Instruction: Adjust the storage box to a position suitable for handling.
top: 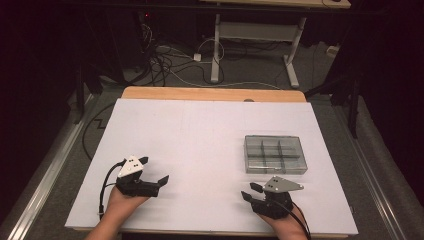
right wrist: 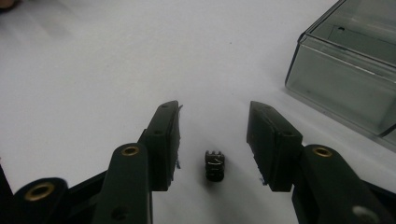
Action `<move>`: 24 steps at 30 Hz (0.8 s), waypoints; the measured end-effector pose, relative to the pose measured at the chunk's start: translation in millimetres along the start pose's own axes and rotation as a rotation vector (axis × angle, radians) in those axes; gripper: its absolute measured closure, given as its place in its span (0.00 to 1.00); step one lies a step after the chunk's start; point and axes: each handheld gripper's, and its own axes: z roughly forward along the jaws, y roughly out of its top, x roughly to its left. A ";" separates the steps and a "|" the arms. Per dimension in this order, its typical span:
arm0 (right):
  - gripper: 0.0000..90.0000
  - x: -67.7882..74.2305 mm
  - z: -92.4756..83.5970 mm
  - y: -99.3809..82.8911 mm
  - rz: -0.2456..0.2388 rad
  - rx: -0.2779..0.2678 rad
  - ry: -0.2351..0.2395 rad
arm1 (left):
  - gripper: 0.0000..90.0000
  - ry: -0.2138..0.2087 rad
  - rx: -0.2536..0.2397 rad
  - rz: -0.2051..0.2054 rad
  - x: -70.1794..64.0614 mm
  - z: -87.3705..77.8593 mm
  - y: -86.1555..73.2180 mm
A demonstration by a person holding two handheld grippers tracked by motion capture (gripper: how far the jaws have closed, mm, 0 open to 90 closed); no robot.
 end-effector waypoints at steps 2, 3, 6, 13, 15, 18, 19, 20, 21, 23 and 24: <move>0.60 -1.4 0.2 0.5 0.002 -0.002 -0.001 | 0.00 -0.002 -0.004 -0.004 -0.7 0.0 -0.5; 0.60 -1.4 0.2 0.5 0.002 -0.002 -0.001 | 0.00 -0.003 -0.003 -0.003 -1.0 -0.4 -0.7; 0.60 -4.4 -0.3 1.3 0.004 -0.011 -0.007 | 0.00 -0.004 -0.005 0.000 -2.0 -1.3 -0.9; 0.62 -9.4 -2.1 2.3 0.003 -0.034 -0.029 | 0.00 -0.007 -0.012 0.009 -4.3 -1.6 -1.9; 0.63 -12.2 -2.6 1.9 0.001 -0.043 -0.036 | 0.00 -0.007 -0.011 0.007 -3.8 -1.3 -2.6; 0.63 -14.2 -1.7 0.6 0.011 -0.048 -0.040 | 0.00 -0.008 -0.004 0.009 -3.3 -0.2 -3.5; 0.63 -17.0 -1.9 -0.1 0.027 -0.053 -0.041 | 0.00 -0.007 -0.003 0.011 -3.3 -0.1 -3.6; 0.65 -18.4 -2.6 -0.3 0.031 -0.061 -0.047 | 0.00 -0.007 -0.004 0.013 -3.4 0.0 -3.6; 0.65 -19.4 -3.3 -0.2 0.038 -0.066 -0.059 | 0.00 -0.009 -0.008 0.015 -3.7 0.2 -4.1; 0.70 -21.7 -4.4 -0.2 0.043 -0.073 -0.081 | 0.00 -0.013 -0.008 0.017 -3.5 0.5 -4.4; 0.74 -22.4 -5.3 -0.6 0.046 -0.073 -0.085 | 0.00 -0.014 -0.012 0.014 -3.4 0.5 -4.7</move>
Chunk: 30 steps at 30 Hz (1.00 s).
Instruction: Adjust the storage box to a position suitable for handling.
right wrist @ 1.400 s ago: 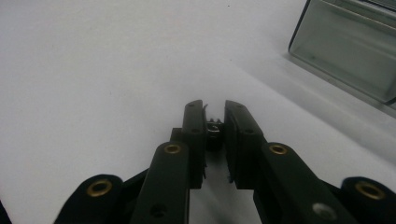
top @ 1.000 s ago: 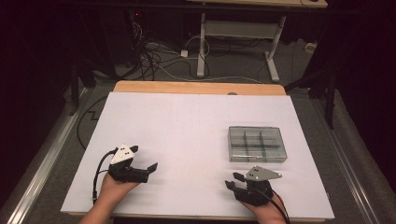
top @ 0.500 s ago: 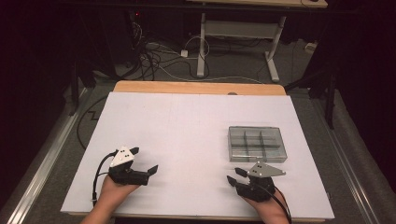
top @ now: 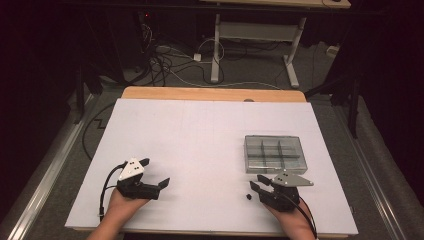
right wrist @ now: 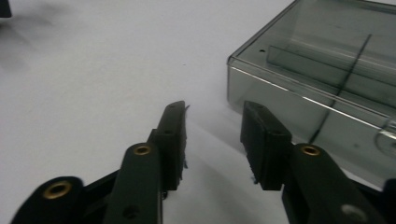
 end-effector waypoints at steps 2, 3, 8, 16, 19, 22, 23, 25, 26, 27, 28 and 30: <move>0.78 -2.5 -1.5 -0.4 -0.004 -0.003 -0.007 | 0.00 -0.002 -0.001 -0.004 0.5 -0.1 -0.3; 0.81 -3.8 -2.4 -0.6 -0.006 -0.001 -0.012 | 0.00 -0.003 -0.001 -0.006 0.5 0.0 -0.4; 0.90 -11.3 -8.2 -2.2 0.010 0.000 -0.034 | 0.00 -0.001 0.001 0.004 -0.4 0.5 -0.5; 1.00 -24.6 -18.8 -4.8 0.036 -0.001 -0.057 | 0.00 -0.006 0.000 0.003 0.0 0.5 -0.7; 1.00 -29.8 -22.5 -6.4 0.037 -0.013 -0.074 | 0.00 -0.004 -0.001 0.005 -0.3 0.3 -0.8; 1.00 -34.3 -24.0 -7.9 0.044 -0.009 -0.085 | 0.00 -0.003 -0.001 0.006 -0.4 0.3 -0.8; 1.00 -35.9 -24.3 -8.4 0.044 -0.007 -0.087 | 0.00 -0.004 0.000 0.007 -0.6 0.3 -0.7; 1.00 -38.5 -25.6 -9.5 0.050 -0.001 -0.097 | 0.00 -0.004 -0.001 0.006 -0.6 0.4 -0.8; 1.00 -40.3 -26.2 -10.0 0.052 -0.007 -0.102 | 0.00 -0.004 -0.005 0.007 -0.9 -0.2 -1.0; 1.00 -42.1 -26.6 -10.5 0.052 -0.007 -0.108 | 0.00 -0.004 -0.006 0.008 -1.1 -0.5 -1.1; 1.00 -43.2 -27.0 -10.6 0.055 -0.005 -0.112 | 0.00 -0.004 -0.005 0.010 -1.4 -0.5 -1.1; 1.00 -46.1 -27.8 -11.5 0.058 -0.001 -0.122 | 0.00 -0.005 -0.004 0.011 -1.5 -0.4 -1.0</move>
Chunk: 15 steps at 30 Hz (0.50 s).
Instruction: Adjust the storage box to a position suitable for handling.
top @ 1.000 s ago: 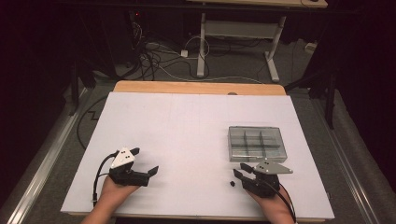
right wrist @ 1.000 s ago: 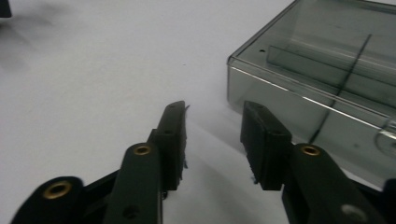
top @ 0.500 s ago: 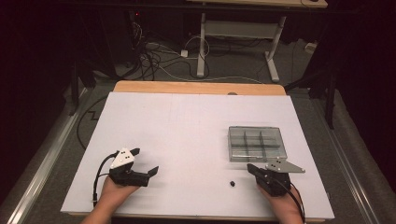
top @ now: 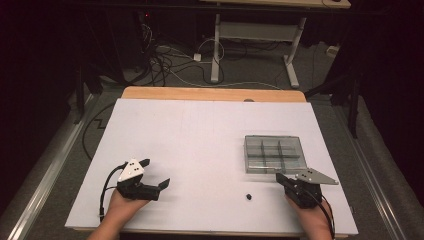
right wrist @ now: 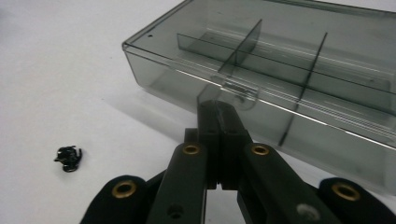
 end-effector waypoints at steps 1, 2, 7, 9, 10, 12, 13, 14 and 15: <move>1.00 -0.8 -0.6 -0.4 0.007 0.002 -0.003 | 0.00 -0.002 0.001 -0.001 0.1 0.1 0.1; 1.00 -1.9 -1.1 -0.7 0.006 0.004 -0.007 | 0.00 -0.002 0.001 -0.001 0.1 0.1 0.1; 1.00 -8.3 -3.6 -1.3 0.006 0.003 -0.031 | 0.00 -0.001 0.001 0.000 -0.4 0.2 0.0; 1.00 -10.8 -5.1 -2.0 0.014 0.001 -0.040 | 0.00 -0.001 0.002 -0.001 -0.2 0.2 0.1; 1.00 -11.8 -6.2 -2.2 0.022 0.001 -0.040 | 0.00 -0.001 0.002 -0.001 -0.2 0.2 0.1; 1.00 -13.5 -8.5 -1.8 0.025 -0.004 -0.045 | 0.00 -0.001 0.003 -0.003 -0.2 0.5 0.2; 1.00 -13.5 -8.5 -1.8 0.025 -0.004 -0.045 | 0.00 -0.001 0.003 -0.003 -0.2 0.5 0.2; 1.00 -15.1 -10.9 -1.4 0.027 -0.011 -0.050 | 0.00 -0.001 0.003 -0.003 -0.3 0.5 0.2; 1.00 -16.2 -12.0 -1.4 0.024 -0.012 -0.055 | 0.00 -0.001 0.003 -0.001 -0.3 0.4 0.2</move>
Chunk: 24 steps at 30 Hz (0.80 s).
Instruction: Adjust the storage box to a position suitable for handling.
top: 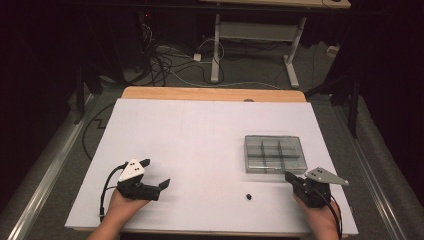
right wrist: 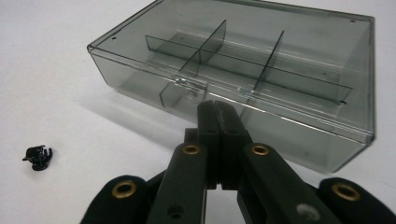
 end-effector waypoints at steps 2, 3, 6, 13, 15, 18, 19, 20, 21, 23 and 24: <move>1.00 -1.0 -0.9 -0.2 0.005 -0.001 -0.003 | 0.00 0.000 0.000 0.000 0.1 0.0 0.0; 1.00 -3.6 -2.2 -0.8 0.012 -0.001 -0.012 | 0.00 -0.001 0.000 0.000 0.2 0.0 0.0; 1.00 -8.4 -3.1 -2.5 0.017 0.002 -0.027 | 0.00 -0.003 0.000 -0.002 0.4 0.0 0.0; 1.00 -18.3 -4.2 -6.4 0.035 0.011 -0.052 | 0.00 -0.007 0.001 -0.006 0.8 0.2 0.1; 1.00 -21.7 -5.7 -7.8 0.045 0.016 -0.064 | 0.00 -0.006 0.000 -0.004 0.7 0.2 0.0; 1.00 -25.4 -8.1 -9.2 0.044 0.017 -0.075 | 0.00 -0.006 -0.001 -0.003 0.6 0.1 0.0; 1.00 -26.6 -9.1 -9.7 0.054 0.016 -0.075 | 0.00 -0.006 -0.001 -0.003 0.6 0.1 0.0; 1.00 -27.9 -10.3 -10.4 0.055 0.020 -0.080 | 0.00 -0.007 0.000 -0.003 0.7 0.0 0.0; 1.00 -29.1 -11.9 -11.3 0.063 0.019 -0.084 | 0.00 -0.007 -0.001 -0.003 0.8 0.0 -0.1; 1.00 -32.2 -14.5 -12.9 0.074 0.020 -0.092 | 0.00 -0.008 -0.001 -0.004 0.7 0.1 0.0; 1.00 -33.9 -15.6 -13.5 0.073 0.019 -0.099 | 0.00 -0.008 0.000 -0.006 0.9 0.1 0.0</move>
